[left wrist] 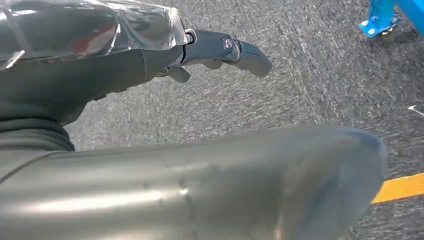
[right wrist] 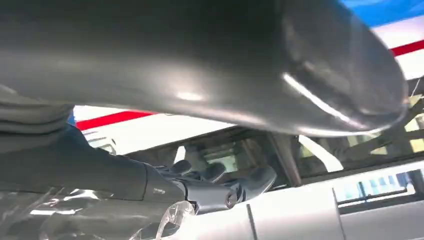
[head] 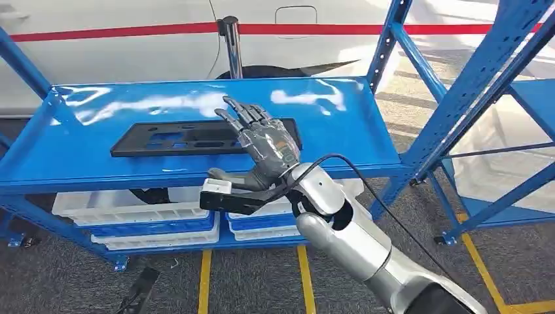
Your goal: Take the parts from the cabinet and place them on the table.
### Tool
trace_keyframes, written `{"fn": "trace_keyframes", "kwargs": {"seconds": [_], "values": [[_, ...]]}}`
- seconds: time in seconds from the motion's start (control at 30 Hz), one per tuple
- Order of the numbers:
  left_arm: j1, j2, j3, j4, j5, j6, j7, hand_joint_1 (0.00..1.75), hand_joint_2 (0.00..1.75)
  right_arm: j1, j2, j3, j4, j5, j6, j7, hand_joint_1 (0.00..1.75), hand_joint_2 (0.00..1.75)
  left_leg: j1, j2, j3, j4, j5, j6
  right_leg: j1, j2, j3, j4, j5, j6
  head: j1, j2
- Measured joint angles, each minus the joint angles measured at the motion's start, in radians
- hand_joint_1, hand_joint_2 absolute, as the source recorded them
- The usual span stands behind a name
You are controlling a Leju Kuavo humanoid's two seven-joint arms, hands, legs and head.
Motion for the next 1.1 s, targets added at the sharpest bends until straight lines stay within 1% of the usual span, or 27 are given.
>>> {"fn": "trace_keyframes", "kwargs": {"seconds": [0.03,0.07,0.1,0.13,0.17,0.2,0.23,0.27,0.3,0.33,0.37,0.4,0.43,0.47,0.5,0.53,0.57,0.6,0.63,0.7,0.8,0.9,0.93,1.0,1.03,1.07,1.1], "values": [[0.003,0.000,0.000,0.000,0.000,0.000,0.002,0.00,0.00,0.003,-0.001,0.000,0.000,0.000,0.000,0.000,0.00,0.00,-0.002,-0.003,0.011,0.000,-0.010,0.001,0.001,0.000,-0.044,0.037,-0.023,-0.001,0.000,0.000],[0.006,0.000,0.000,0.000,0.000,0.000,0.002,0.00,0.00,0.004,-0.001,0.000,0.000,0.000,0.000,0.001,0.00,0.00,-0.005,-0.006,0.024,0.000,-0.020,0.002,0.003,0.000,-0.062,0.026,-0.017,-0.007,0.000,0.000],[0.007,0.000,0.000,0.000,0.000,0.000,0.002,0.00,0.00,0.004,-0.001,0.000,0.000,0.000,0.000,0.000,0.00,0.00,-0.008,-0.009,0.040,-0.001,-0.031,0.002,0.008,0.000,-0.060,-0.025,0.017,-0.017,0.001,0.000],[0.007,0.000,0.000,0.000,0.000,0.000,0.002,0.00,0.00,0.004,-0.001,0.000,0.000,0.000,0.000,0.000,0.00,0.00,-0.011,-0.010,0.054,-0.001,-0.041,0.001,0.013,0.000,-0.046,-0.095,0.070,-0.029,0.001,0.000],[0.006,0.000,0.000,0.000,0.000,0.000,0.002,0.00,0.00,0.004,-0.001,0.000,0.000,0.000,0.000,0.000,0.00,0.00,-0.013,-0.010,0.072,-0.003,-0.053,0.000,0.021,0.000,-0.026,-0.187,0.149,-0.049,0.001,0.000],[0.007,-0.006,0.000,0.001,-0.001,-0.001,0.002,0.00,0.00,0.005,-0.002,0.000,0.000,0.001,0.000,0.000,0.00,0.00,-0.011,-0.011,0.074,-0.007,-0.061,0.000,0.031,-0.001,-0.012,-0.260,0.228,-0.064,0.001,0.000],[0.005,-0.006,0.000,0.002,-0.001,-0.002,0.002,0.00,0.00,0.005,-0.002,0.000,0.000,0.001,-0.001,0.000,0.00,0.00,-0.015,-0.018,0.091,-0.007,-0.070,-0.007,0.040,0.016,-0.013,-0.271,0.215,-0.061,0.001,0.000],[0.002,-0.006,0.000,0.002,-0.001,-0.002,0.002,0.00,0.00,0.003,-0.002,0.000,0.000,0.001,-0.001,0.000,0.00,0.00,-0.017,-0.017,0.093,-0.015,-0.078,-0.013,0.039,0.015,-0.005,-0.276,0.208,-0.059,0.002,0.000],[0.002,-0.005,0.000,0.002,-0.001,-0.003,0.002,0.00,0.00,0.002,-0.001,-0.001,-0.005,0.001,-0.002,0.000,0.00,0.00,-0.017,-0.018,0.103,-0.009,-0.070,-0.016,0.036,0.015,0.002,-0.294,0.223,-0.063,0.002,0.000],[0.003,-0.005,0.000,0.002,-0.001,-0.003,0.003,0.00,0.00,-0.001,-0.001,-0.001,-0.006,0.001,-0.002,0.000,0.00,0.00,-0.019,-0.018,0.111,-0.016,-0.070,-0.020,0.035,0.012,0.012,-0.296,0.217,-0.066,0.002,0.000],[0.002,-0.002,0.000,0.002,-0.001,-0.003,0.003,0.00,0.00,-0.002,0.001,-0.001,-0.010,0.001,-0.003,-0.001,0.00,0.00,-0.018,-0.016,0.108,-0.011,-0.080,-0.024,0.026,0.011,0.029,-0.301,0.220,-0.069,0.002,0.000],[0.001,-0.005,-0.003,0.002,-0.001,-0.003,0.002,0.00,0.00,-0.004,0.002,-0.001,-0.011,0.001,-0.003,-0.001,0.00,1.75,-0.016,-0.010,0.092,0.033,-0.081,-0.029,0.025,0.010,0.040,-0.303,0.214,-0.071,0.001,0.000],[-0.001,-0.005,-0.003,0.002,-0.002,-0.003,0.003,0.00,0.00,-0.006,0.002,-0.001,-0.013,0.001,-0.003,-0.001,0.00,1.75,-0.014,-0.009,0.054,0.098,-0.091,-0.036,0.023,0.010,0.046,-0.303,0.210,-0.074,0.000,0.000],[-0.001,-0.002,-0.002,0.002,-0.002,-0.003,0.005,0.00,0.00,-0.004,0.002,-0.001,-0.013,0.001,-0.003,-0.001,0.00,1.75,-0.010,-0.009,-0.001,0.180,-0.112,-0.045,0.023,0.010,0.052,-0.302,0.204,-0.077,0.000,0.000],[0.001,-0.001,-0.002,0.002,-0.003,-0.003,0.005,0.00,0.00,-0.001,0.002,0.000,-0.013,0.001,-0.003,-0.002,0.00,1.75,-0.008,-0.008,-0.051,0.245,-0.146,-0.050,0.022,0.010,0.058,-0.302,0.198,-0.077,0.000,0.000],[0.003,-0.001,-0.003,0.002,-0.005,-0.003,0.006,0.00,0.00,0.003,0.002,0.000,-0.013,0.001,-0.002,-0.002,0.00,1.75,-0.006,-0.007,-0.093,0.287,-0.179,-0.056,0.021,0.011,0.064,-0.302,0.190,-0.076,-0.001,0.000],[0.003,-0.001,-0.003,0.002,-0.010,-0.004,0.002,0.00,0.00,0.007,0.002,0.000,-0.013,0.001,-0.001,-0.002,0.00,1.75,-0.003,-0.005,-0.115,0.287,-0.188,-0.058,0.020,0.013,0.074,-0.302,0.181,-0.074,-0.001,0.000],[0.003,-0.001,-0.004,0.002,-0.015,-0.005,-0.003,0.00,0.00,0.011,0.002,0.000,-0.013,0.002,0.000,-0.002,0.00,1.75,-0.001,-0.003,-0.118,0.248,-0.168,-0.060,0.019,0.014,0.086,-0.302,0.171,-0.071,-0.001,0.000],[0.003,-0.001,-0.004,0.002,-0.019,-0.005,-0.003,0.00,0.00,0.013,0.003,0.000,-0.013,0.003,0.001,-0.003,0.00,1.75,0.000,-0.002,-0.107,0.180,-0.117,-0.062,0.017,0.014,0.098,-0.302,0.161,-0.068,-0.001,0.000],[0.005,-0.001,-0.004,0.002,-0.019,-0.005,-0.003,0.00,0.00,0.021,0.004,0.001,-0.013,0.007,0.009,-0.005,0.00,1.75,0.003,0.001,-0.073,0.001,0.057,-0.063,0.016,0.014,0.119,-0.303,0.139,-0.058,-0.001,0.000],[0.007,0.000,-0.006,0.003,-0.022,-0.008,-0.002,0.00,0.00,0.026,0.004,0.005,-0.012,0.016,0.048,-0.015,0.00,1.75,-0.010,0.001,-0.070,-0.012,0.074,-0.032,0.017,0.016,0.121,-0.303,0.123,-0.038,0.002,0.000],[0.002,-0.001,-0.006,0.003,-0.033,-0.008,-0.003,0.00,0.00,0.026,0.003,0.010,-0.013,0.016,0.108,-0.025,0.00,1.75,-0.005,0.001,-0.057,-0.020,0.067,-0.016,0.014,0.007,0.123,-0.286,0.102,-0.020,0.000,0.001],[-0.002,0.000,-0.006,0.003,-0.035,-0.008,-0.003,0.00,0.00,0.025,0.003,0.012,-0.013,0.015,0.119,-0.028,0.00,1.75,-0.004,0.001,-0.054,-0.020,0.063,-0.009,0.014,0.005,0.101,-0.242,0.082,-0.015,0.002,0.001],[-0.002,0.000,-0.006,0.003,-0.035,-0.009,-0.003,0.00,0.00,0.031,0.002,0.022,-0.010,0.013,0.142,-0.029,0.00,1.75,-0.005,0.001,-0.047,-0.020,0.055,-0.001,0.009,0.004,0.005,-0.072,0.013,-0.007,0.003,0.001],[0.000,0.000,-0.006,0.003,-0.035,-0.009,-0.003,0.00,0.00,0.039,0.000,0.025,-0.006,0.013,0.152,-0.029,0.00,1.75,-0.005,0.001,-0.042,-0.020,0.050,0.000,0.007,0.004,-0.047,0.011,-0.009,-0.004,0.003,0.001],[0.004,0.000,-0.006,0.003,-0.035,-0.009,-0.003,0.00,0.00,0.046,-0.003,0.027,-0.002,0.011,0.162,-0.031,0.00,1.75,-0.005,0.000,-0.036,-0.020,0.044,-0.001,0.006,0.003,-0.078,0.042,0.000,-0.003,0.003,0.001],[0.006,0.000,-0.006,0.003,-0.036,-0.009,-0.003,0.00,0.00,0.047,-0.004,0.029,0.002,0.010,0.174,-0.031,0.00,1.75,-0.005,-0.001,-0.030,-0.020,0.040,-0.002,0.006,0.002,-0.079,0.018,0.034,-0.005,0.003,0.001]]}}
